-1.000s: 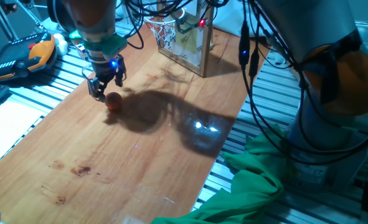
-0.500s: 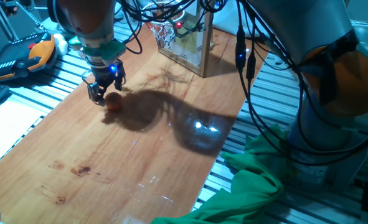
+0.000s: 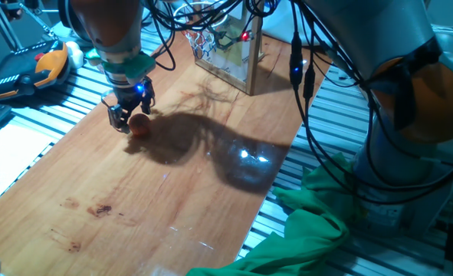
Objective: Grab a basketball, release it and shoot it into the basket
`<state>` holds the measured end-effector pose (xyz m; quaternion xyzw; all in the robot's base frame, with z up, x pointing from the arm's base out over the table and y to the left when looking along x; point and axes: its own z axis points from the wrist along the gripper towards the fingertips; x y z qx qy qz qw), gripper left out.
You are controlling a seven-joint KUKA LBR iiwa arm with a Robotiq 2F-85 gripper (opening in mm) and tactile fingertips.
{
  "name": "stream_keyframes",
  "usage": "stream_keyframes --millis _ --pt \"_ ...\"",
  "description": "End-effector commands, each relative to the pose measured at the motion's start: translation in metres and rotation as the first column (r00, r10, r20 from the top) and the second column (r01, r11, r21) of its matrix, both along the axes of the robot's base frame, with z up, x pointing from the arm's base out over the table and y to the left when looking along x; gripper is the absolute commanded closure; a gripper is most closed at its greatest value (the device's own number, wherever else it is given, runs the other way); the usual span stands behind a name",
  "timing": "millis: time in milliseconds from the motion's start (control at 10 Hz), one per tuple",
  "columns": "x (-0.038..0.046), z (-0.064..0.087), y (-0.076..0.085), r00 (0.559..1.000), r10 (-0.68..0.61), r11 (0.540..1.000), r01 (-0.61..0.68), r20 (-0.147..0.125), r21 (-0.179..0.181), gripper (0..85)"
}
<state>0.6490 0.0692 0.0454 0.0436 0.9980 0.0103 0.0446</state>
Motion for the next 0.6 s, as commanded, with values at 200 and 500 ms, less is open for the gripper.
stream_keyframes --millis 200,500 --pt "0.0011 -0.0053 -0.0004 1.0 -0.002 1.0 0.002 0.005 -0.001 0.0" --pt "0.0004 -0.0097 -0.0011 1.0 -0.002 1.0 0.002 0.01 0.004 0.0"
